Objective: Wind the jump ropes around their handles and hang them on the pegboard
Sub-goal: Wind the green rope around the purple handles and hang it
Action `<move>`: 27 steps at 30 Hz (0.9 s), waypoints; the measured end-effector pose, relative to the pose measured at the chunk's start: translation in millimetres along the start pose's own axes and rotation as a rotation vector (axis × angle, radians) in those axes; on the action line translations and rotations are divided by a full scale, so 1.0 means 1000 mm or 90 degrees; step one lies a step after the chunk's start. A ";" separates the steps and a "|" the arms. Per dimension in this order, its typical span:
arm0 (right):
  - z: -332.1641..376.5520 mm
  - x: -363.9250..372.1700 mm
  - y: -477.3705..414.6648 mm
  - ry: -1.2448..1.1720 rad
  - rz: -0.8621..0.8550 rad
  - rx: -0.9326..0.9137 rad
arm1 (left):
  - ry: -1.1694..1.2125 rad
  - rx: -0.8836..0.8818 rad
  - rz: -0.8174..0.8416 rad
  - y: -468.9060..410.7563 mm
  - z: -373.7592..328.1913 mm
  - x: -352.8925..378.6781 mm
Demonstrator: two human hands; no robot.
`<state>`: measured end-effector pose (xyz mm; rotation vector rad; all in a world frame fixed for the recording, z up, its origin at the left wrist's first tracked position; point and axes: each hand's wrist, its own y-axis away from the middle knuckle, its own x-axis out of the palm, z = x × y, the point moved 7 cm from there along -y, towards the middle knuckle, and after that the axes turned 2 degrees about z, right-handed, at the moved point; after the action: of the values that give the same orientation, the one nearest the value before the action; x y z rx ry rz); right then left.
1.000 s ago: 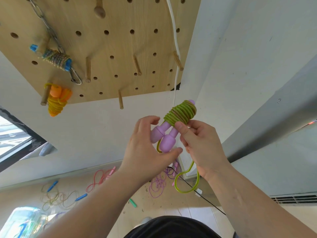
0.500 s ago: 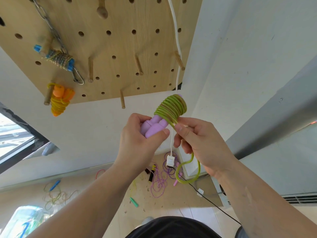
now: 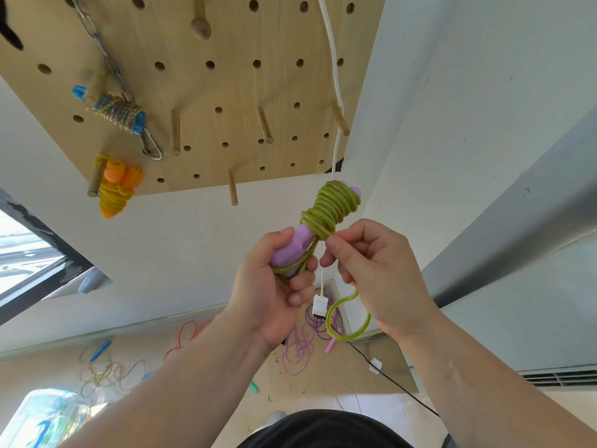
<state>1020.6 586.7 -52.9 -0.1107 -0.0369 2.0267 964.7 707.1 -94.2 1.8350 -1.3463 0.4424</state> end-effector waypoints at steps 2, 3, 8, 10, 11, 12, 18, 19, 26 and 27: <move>-0.005 -0.003 -0.002 -0.055 -0.021 0.039 | 0.028 -0.033 0.032 0.002 0.002 0.005; -0.007 -0.002 -0.002 -0.082 -0.024 0.066 | 0.039 -0.051 0.051 0.004 0.003 0.007; -0.019 0.003 -0.004 -0.138 0.087 0.149 | 0.075 -0.135 0.153 0.009 0.012 0.011; -0.014 0.005 -0.005 -0.089 0.109 0.102 | 0.065 -0.151 0.196 0.011 0.014 0.013; -0.015 0.004 -0.005 -0.081 0.101 0.096 | 0.035 -0.149 0.210 0.011 0.014 0.013; -0.016 0.003 -0.005 -0.081 0.086 0.099 | -0.016 -0.141 0.205 0.009 0.014 0.013; -0.022 -0.005 -0.004 -0.084 -0.016 0.141 | -0.616 0.287 -0.125 0.011 -0.030 -0.016; -0.024 -0.006 -0.004 -0.090 -0.036 0.152 | -0.735 0.340 -0.115 0.014 -0.031 -0.010; -0.026 0.013 0.004 -0.107 -0.007 0.183 | -0.842 0.480 -0.166 0.022 -0.033 -0.006; -0.024 0.014 0.004 -0.103 0.011 0.179 | -0.835 0.495 -0.172 0.024 -0.036 -0.008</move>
<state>1012.9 596.6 -78.5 0.2308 0.1481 2.0322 946.3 736.5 -68.1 3.1508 -1.7785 -0.6326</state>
